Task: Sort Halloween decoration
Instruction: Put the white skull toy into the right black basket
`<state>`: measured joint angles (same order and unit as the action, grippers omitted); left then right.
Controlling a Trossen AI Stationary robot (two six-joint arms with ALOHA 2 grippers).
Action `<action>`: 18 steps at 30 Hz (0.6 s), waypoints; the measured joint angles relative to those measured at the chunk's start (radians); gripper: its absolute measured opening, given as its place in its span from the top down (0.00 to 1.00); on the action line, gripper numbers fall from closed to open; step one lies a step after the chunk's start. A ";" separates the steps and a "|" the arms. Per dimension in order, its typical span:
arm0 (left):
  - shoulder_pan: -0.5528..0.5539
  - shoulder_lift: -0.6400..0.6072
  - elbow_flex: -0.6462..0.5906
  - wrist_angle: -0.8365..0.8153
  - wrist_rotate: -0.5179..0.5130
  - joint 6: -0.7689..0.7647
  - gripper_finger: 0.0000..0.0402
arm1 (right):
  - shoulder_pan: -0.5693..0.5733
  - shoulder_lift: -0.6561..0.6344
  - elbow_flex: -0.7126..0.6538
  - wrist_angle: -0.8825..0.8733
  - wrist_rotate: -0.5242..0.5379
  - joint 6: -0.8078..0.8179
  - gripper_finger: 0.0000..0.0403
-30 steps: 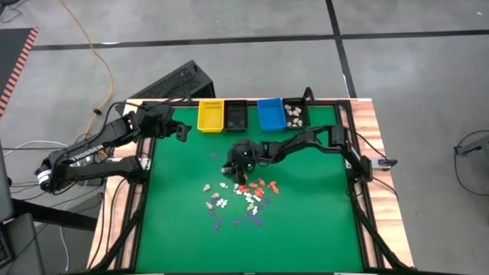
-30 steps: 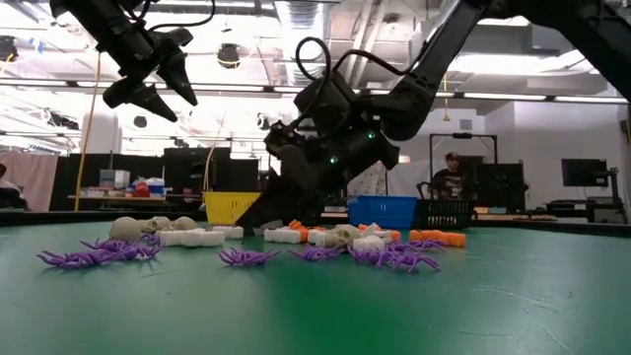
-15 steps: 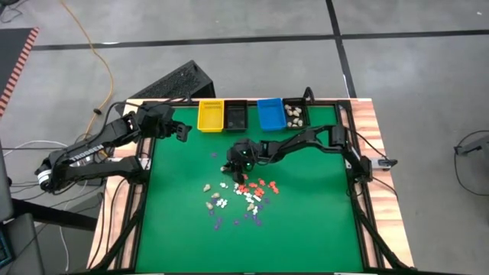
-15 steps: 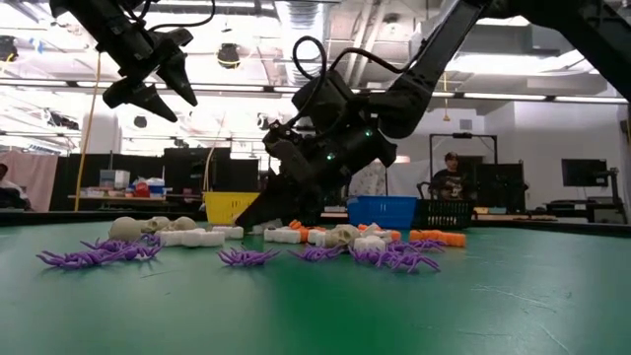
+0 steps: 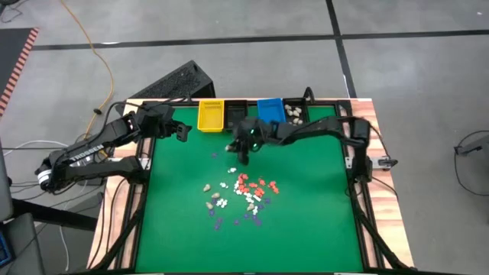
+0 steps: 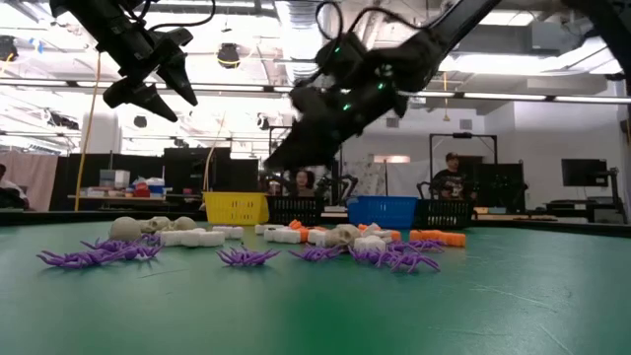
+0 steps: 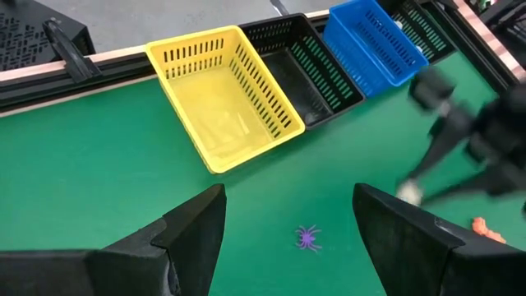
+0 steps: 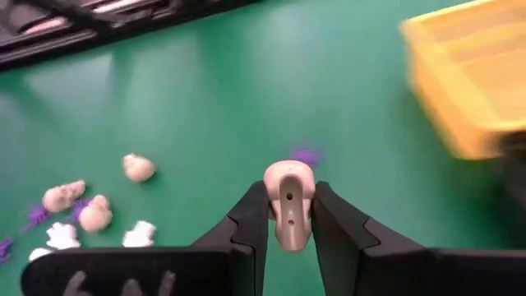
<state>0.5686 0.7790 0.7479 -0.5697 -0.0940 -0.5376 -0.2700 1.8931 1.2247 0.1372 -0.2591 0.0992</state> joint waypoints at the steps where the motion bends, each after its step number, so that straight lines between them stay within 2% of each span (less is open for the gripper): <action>1: 0.000 0.000 0.000 0.000 0.000 0.003 0.36 | -0.018 -0.031 -0.009 -0.049 0.000 -0.004 0.75; 7: 0.000 0.000 0.000 0.001 0.000 0.003 0.36 | -0.125 -0.202 -0.043 -0.341 0.018 -0.121 0.75; 12: 0.000 0.000 0.000 0.001 0.000 0.003 0.36 | -0.230 -0.350 -0.100 -0.523 0.129 -0.184 0.75; 18: 0.000 0.000 0.000 0.002 -0.006 -0.001 0.36 | -0.331 -0.417 -0.189 -0.583 0.236 -0.179 0.75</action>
<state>0.5686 0.7788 0.7479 -0.5682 -0.0995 -0.5386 -0.6013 1.4758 1.0359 -0.4455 -0.0233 -0.0800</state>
